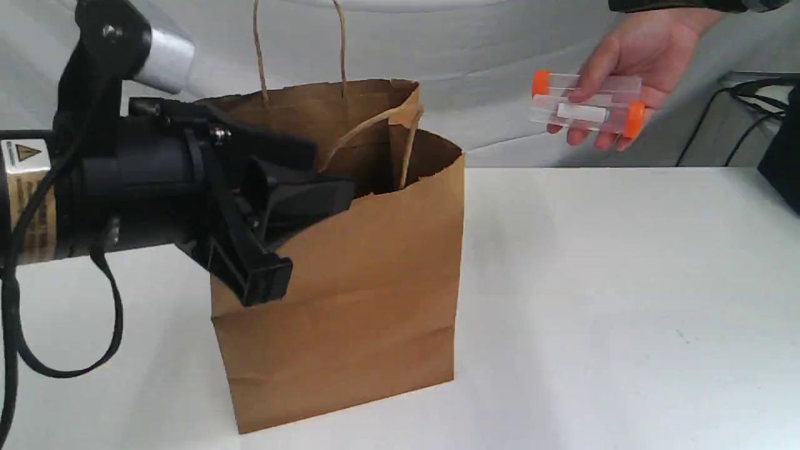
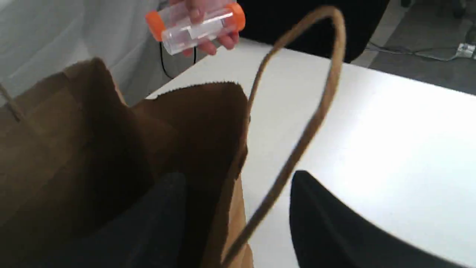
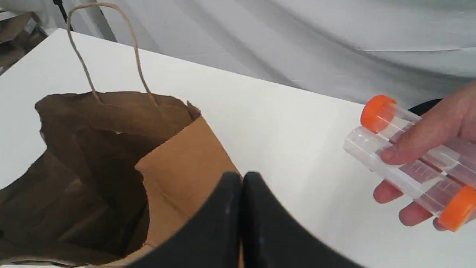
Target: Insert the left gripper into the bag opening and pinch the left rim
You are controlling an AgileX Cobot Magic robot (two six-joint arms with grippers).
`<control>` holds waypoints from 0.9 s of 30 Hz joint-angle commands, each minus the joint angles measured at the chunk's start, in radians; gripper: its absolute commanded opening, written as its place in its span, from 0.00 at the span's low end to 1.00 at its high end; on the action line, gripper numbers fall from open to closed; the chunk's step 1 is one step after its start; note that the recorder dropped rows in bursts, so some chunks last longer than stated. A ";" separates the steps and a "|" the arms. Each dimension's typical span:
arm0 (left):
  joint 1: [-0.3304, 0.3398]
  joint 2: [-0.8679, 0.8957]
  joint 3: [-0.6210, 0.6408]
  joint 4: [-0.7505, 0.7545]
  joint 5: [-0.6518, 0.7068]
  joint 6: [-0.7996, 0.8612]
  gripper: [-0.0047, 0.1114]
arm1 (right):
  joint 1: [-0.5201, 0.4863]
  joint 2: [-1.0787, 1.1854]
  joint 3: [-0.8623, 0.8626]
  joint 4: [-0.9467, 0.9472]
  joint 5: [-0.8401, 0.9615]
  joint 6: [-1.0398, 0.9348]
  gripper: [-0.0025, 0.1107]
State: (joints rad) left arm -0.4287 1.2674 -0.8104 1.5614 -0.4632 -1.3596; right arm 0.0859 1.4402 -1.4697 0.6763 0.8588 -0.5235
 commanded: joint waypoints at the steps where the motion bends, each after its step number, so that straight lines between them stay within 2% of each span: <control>1: -0.005 0.008 -0.009 -0.087 -0.011 0.037 0.38 | -0.006 0.013 -0.003 0.025 -0.010 -0.030 0.02; 4: -0.005 0.028 -0.009 -0.087 -0.013 0.037 0.25 | -0.006 0.033 -0.003 0.066 -0.013 -0.064 0.02; 9: -0.005 0.086 -0.009 -0.089 -0.101 0.048 0.04 | 0.020 0.071 -0.005 0.099 -0.033 -0.120 0.02; 15: -0.005 0.096 -0.009 -0.109 -0.104 0.057 0.04 | 0.090 0.134 -0.044 0.076 -0.044 -0.161 0.04; 17: -0.005 0.093 -0.009 -0.108 -0.125 0.053 0.04 | 0.105 0.161 -0.082 0.058 -0.025 -0.161 0.10; 22: -0.005 0.093 -0.009 -0.045 -0.168 -0.020 0.04 | 0.113 0.255 -0.224 0.032 0.065 -0.161 0.31; 25: -0.005 0.093 -0.009 -0.015 -0.168 -0.031 0.04 | 0.113 0.311 -0.310 0.000 0.085 -0.158 0.37; 27: -0.005 0.093 -0.009 -0.015 -0.168 -0.041 0.04 | 0.114 0.350 -0.367 0.000 0.100 -0.158 0.38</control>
State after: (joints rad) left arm -0.4305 1.3640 -0.8155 1.5356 -0.6283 -1.3801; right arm 0.1973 1.7713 -1.8000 0.6862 0.9399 -0.6776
